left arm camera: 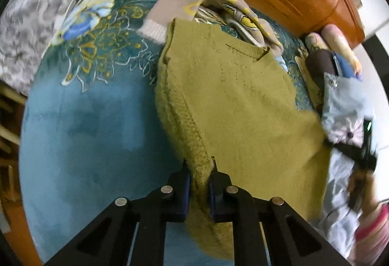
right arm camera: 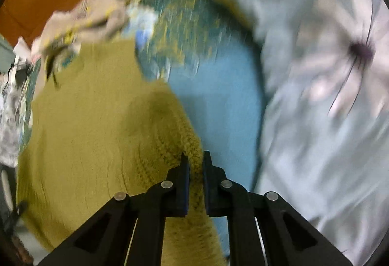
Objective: Fold clothes
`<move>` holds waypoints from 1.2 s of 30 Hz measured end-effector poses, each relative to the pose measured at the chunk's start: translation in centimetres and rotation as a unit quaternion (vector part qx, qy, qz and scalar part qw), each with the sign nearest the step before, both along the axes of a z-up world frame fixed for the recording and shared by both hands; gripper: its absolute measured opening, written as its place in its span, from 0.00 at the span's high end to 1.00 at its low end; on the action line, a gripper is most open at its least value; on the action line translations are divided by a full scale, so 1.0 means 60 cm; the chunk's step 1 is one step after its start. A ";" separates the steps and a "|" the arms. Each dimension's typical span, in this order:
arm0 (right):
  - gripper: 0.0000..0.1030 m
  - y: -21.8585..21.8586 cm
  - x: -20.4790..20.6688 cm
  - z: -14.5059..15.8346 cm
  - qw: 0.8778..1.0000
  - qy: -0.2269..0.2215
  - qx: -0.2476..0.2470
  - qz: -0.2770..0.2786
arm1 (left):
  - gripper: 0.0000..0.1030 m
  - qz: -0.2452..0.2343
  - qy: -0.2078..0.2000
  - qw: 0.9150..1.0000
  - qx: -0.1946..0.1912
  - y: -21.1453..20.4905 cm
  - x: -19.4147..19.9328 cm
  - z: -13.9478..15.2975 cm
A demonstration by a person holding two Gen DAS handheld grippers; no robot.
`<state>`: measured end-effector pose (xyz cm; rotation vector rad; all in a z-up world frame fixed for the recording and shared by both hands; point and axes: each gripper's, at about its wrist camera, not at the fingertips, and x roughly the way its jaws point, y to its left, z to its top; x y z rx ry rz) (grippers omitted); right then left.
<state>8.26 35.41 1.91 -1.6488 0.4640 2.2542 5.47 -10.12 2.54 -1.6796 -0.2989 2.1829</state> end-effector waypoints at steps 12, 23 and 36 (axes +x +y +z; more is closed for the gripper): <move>0.62 0.014 0.032 -0.009 0.997 -0.002 -0.072 0.028 | 0.77 0.048 -0.070 0.996 -0.006 -0.045 0.032 -0.072; 0.56 -0.002 0.104 -0.081 0.989 -0.071 -0.124 0.036 | 0.55 0.039 -0.029 0.999 -0.023 -0.012 0.007 -0.052; 0.53 -0.087 0.128 -0.015 0.997 0.019 -0.065 0.049 | 0.42 0.032 0.073 0.995 -0.061 -0.019 -0.101 0.030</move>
